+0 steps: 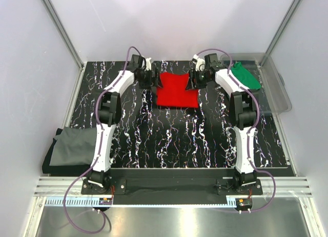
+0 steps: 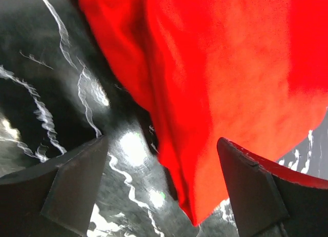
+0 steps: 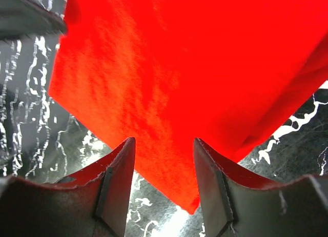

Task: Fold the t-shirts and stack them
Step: Neatly place the folded tshirt to the corner

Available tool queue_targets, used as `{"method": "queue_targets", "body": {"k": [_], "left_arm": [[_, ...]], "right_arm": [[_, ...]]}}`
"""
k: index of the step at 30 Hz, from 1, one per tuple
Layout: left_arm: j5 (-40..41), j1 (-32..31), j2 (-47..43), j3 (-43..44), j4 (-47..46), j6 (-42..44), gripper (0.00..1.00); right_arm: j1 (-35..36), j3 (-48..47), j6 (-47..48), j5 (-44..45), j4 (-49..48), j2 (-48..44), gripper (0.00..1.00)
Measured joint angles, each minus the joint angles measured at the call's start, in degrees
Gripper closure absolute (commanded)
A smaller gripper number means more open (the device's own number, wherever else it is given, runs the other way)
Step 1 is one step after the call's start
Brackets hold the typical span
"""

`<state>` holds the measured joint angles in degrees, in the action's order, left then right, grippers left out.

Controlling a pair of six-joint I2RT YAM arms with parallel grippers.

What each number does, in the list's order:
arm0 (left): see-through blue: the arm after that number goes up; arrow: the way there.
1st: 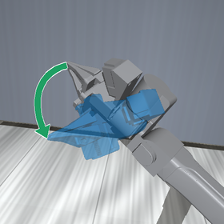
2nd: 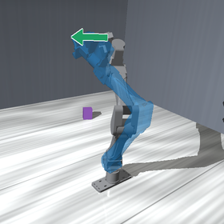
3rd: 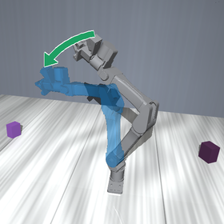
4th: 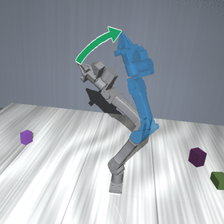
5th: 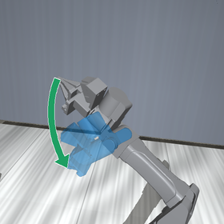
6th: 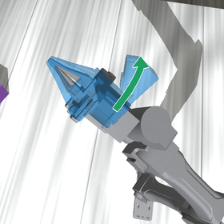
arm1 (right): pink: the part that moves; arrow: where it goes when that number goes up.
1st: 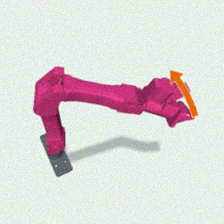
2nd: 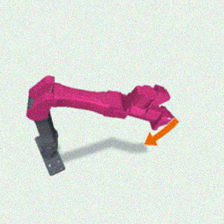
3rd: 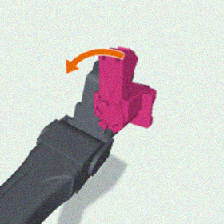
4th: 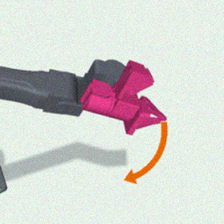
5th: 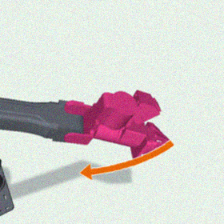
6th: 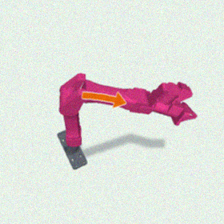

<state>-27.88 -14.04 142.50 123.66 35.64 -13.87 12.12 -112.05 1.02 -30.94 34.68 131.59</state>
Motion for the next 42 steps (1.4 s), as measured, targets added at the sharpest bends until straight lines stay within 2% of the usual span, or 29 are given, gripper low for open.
{"method": "queue_targets", "body": {"k": [1, 5, 10, 15, 21, 24, 29, 31, 35, 42], "left_arm": [[-0.24, 0.20, 0.33, 0.63, -0.79, -0.72, 0.12], [-6.73, 0.96, 3.76, 2.47, -5.57, -4.35, 0.34], [-15.89, 0.11, 6.19, 2.23, -10.78, -7.76, 0.40], [-19.63, -2.14, 6.97, 0.20, -11.91, -9.81, 1.00], [-18.38, -2.60, 4.66, -1.31, -6.19, -3.45, 1.00], [-16.37, -1.16, 0.13, -4.02, 1.05, 3.26, 1.00], [-11.89, 2.56, -9.42, -5.68, 19.50, 18.03, 1.00], [-9.38, 3.54, -14.45, -9.33, 25.14, 22.95, 1.00], [-4.48, 3.23, -24.92, -22.47, 32.81, 28.85, 1.00], [3.23, 2.25, -38.95, -39.69, 39.52, 32.41, 1.00]], "right_arm": [[0.00, 0.00, 0.28, 0.04, 0.11, 0.33, 0.44], [0.00, 0.22, 1.16, 0.46, 0.66, 1.42, 0.44], [0.00, 1.84, 1.84, 1.07, 1.18, 1.49, 0.44], [0.00, 2.80, 2.19, 1.53, 1.36, 1.46, 0.44], [-0.17, 3.10, 2.51, 1.70, 1.64, 1.03, 0.44], [-0.46, 4.35, 3.15, 1.95, 2.19, -1.64, 0.44], [-2.62, 6.80, 4.83, 1.88, 2.82, -10.54, 0.43], [-4.17, 7.45, 5.38, 1.77, 2.60, -14.56, 0.43], [-6.25, 8.70, 5.97, 1.38, 2.43, -18.29, 0.43], [-6.25, 10.49, 6.51, -0.07, 3.28, -18.10, 0.43]]}}
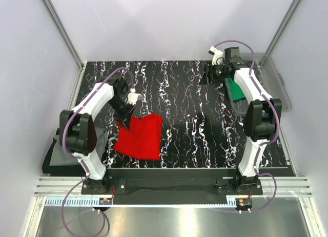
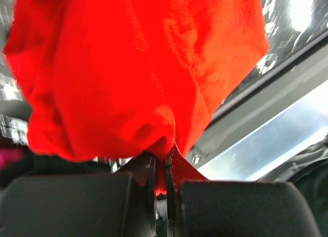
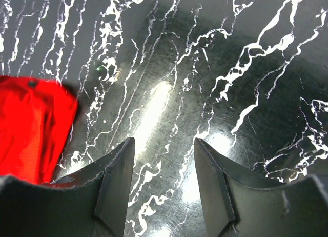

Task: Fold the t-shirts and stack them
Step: Neatly place the folded tshirt to the corner

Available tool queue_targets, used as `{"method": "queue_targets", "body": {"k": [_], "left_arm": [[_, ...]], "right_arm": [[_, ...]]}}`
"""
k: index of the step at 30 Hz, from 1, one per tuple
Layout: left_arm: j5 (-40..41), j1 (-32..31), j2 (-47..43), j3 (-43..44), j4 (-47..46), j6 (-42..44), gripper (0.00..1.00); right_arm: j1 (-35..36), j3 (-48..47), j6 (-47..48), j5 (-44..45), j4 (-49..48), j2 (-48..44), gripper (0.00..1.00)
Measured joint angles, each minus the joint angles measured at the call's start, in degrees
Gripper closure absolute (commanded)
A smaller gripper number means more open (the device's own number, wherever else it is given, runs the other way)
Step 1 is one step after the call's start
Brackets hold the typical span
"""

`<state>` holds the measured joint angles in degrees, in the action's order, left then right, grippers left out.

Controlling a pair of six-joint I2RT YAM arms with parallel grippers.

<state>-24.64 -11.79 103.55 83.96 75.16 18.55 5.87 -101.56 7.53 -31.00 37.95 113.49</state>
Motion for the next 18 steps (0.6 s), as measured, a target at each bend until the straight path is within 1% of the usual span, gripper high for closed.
{"method": "queue_targets", "body": {"k": [4, 5, 8, 12, 18], "left_arm": [[5.01, 0.15, -9.73, -6.34, 0.79, 1.55, 1.00], [6.84, 0.28, -13.35, -8.02, 1.09, 2.23, 1.00], [9.79, 1.11, -20.11, -9.90, 1.88, 3.19, 1.00], [13.07, 3.80, -27.85, -10.01, 2.49, 4.00, 1.00], [17.55, 6.36, -34.95, -8.76, 2.78, 3.96, 1.00]], "right_arm": [[0.02, 0.00, -0.02, -1.51, -0.02, 0.04, 0.43], [0.02, 0.00, -0.04, -1.73, 0.00, 0.07, 0.43], [0.02, 0.00, -0.11, -2.73, -0.04, 0.13, 0.43], [0.02, 0.02, -0.79, -4.11, -0.42, 0.79, 0.43], [0.04, 1.62, -1.79, -5.33, -0.87, 1.44, 0.44]]}}
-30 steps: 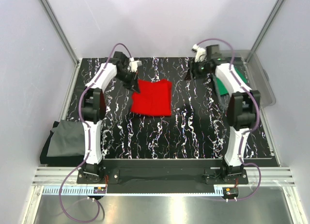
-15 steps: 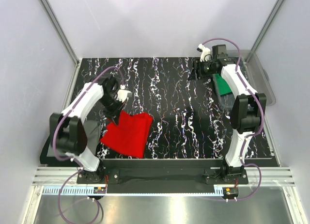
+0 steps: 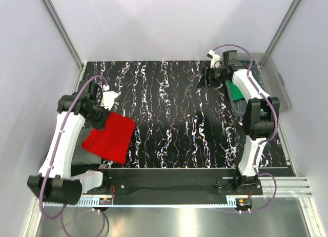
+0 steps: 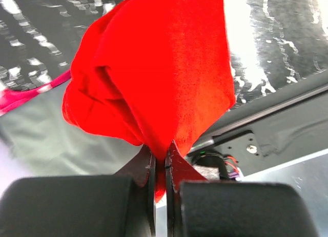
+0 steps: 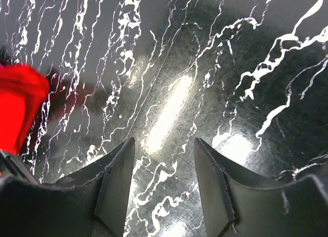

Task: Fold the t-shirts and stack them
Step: Neatly place the folded tshirt to the corner

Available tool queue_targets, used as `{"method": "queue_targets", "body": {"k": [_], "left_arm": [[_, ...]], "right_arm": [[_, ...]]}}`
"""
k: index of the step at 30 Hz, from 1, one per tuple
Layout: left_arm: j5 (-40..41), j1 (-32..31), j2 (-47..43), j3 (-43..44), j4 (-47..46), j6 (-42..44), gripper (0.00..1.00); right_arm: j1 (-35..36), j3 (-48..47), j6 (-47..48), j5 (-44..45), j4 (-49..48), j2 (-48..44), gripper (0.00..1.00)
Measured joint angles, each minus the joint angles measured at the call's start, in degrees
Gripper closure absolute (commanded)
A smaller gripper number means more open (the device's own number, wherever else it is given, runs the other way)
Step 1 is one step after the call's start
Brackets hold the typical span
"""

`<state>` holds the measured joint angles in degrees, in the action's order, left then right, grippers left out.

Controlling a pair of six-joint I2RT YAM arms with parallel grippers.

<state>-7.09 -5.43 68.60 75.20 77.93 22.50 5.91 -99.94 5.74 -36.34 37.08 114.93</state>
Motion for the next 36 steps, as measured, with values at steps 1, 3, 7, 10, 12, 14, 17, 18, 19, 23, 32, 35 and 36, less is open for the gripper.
{"method": "queue_targets", "body": {"k": [1, 3, 7, 10, 12, 14, 17, 18, 19, 23, 32, 35, 36], "left_arm": [[0.98, 0.04, -1.38, 0.00, 0.00, 0.02, 1.00], [2.58, 0.04, -4.15, -0.07, 0.02, 0.20, 1.00], [6.32, 0.04, -10.19, -1.90, 0.11, 1.40, 1.00], [8.76, 0.17, -12.74, -3.02, 0.74, 2.56, 1.00], [10.05, 0.26, -13.51, -3.06, 0.98, 3.30, 1.00], [11.06, 0.48, -13.97, -2.99, 1.05, 4.28, 1.00], [12.28, 1.05, -14.12, -2.29, 1.25, 6.14, 1.00], [12.63, 1.40, -14.12, -1.92, 1.22, 6.84, 1.00], [13.05, 1.97, -14.14, -1.66, 1.22, 7.82, 1.00], [14.78, 5.84, -14.21, -1.46, 1.25, 12.11, 1.00], [15.41, 16.00, -12.44, 2.71, 1.31, 20.90, 1.00], [15.41, 17.42, -11.15, 2.99, 1.29, 22.71, 1.00], [15.41, 18.01, -10.47, 3.02, 1.29, 23.26, 1.00]], "right_arm": [[0.00, 0.17, 0.00, -0.28, -0.02, 0.17, 0.44], [0.00, 0.28, 0.07, -0.46, -0.02, 0.66, 0.44], [0.00, 0.26, 0.28, -0.85, -0.04, 1.73, 0.44], [-0.02, 0.22, 0.63, -0.90, -0.07, 2.47, 0.44], [0.00, 0.17, 1.01, -0.94, -0.11, 2.89, 0.43], [0.00, 0.07, 1.49, -1.11, -0.20, 3.30, 0.44], [0.00, -0.28, 2.03, -1.29, -0.39, 4.02, 0.43], [0.00, -0.57, 2.16, -1.31, -0.42, 4.37, 0.44], [0.00, -0.83, 2.23, -1.31, -0.44, 4.79, 0.44], [-0.02, -1.33, 2.60, -1.36, -0.85, 6.19, 0.44], [-0.02, -1.75, 2.62, -1.81, -1.77, 8.63, 0.44], [0.00, -1.75, 2.62, -1.92, -1.92, 9.20, 0.44], [0.00, -1.75, 2.62, -1.97, -1.99, 9.33, 0.44]]}}
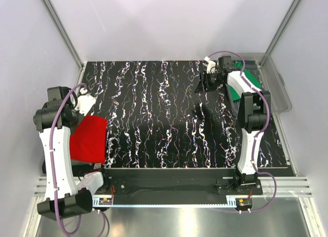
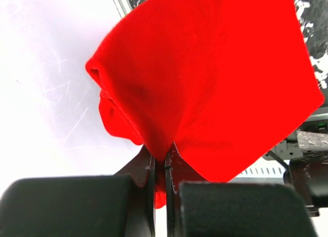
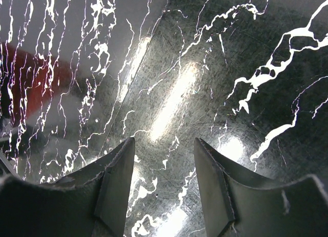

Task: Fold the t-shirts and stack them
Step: Neatly place the folded tshirt to the corner

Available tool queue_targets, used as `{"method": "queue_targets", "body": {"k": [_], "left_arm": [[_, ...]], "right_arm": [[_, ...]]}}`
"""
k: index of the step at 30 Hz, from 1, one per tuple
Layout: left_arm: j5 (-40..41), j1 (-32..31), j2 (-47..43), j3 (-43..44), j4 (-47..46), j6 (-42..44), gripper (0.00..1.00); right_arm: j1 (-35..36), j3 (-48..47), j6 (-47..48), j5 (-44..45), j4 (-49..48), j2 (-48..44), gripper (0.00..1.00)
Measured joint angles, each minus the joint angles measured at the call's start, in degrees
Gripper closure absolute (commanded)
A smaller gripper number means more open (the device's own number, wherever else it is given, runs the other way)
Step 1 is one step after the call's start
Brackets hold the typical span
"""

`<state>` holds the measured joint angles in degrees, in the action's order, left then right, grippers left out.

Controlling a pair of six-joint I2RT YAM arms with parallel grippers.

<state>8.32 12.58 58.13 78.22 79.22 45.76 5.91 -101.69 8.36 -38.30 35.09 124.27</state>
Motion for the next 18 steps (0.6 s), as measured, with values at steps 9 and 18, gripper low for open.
{"method": "queue_targets", "body": {"k": [9, 18], "left_arm": [[1.81, 5.27, 3.34, -5.60, -1.03, 4.02, 1.00], [4.68, 9.60, 9.75, -9.40, -9.27, 5.53, 1.00]], "right_arm": [[0.00, 0.00, -0.07, -0.35, -0.39, 0.44, 0.44], [0.00, 0.13, -0.87, -0.39, -1.18, 0.44, 0.44]]}}
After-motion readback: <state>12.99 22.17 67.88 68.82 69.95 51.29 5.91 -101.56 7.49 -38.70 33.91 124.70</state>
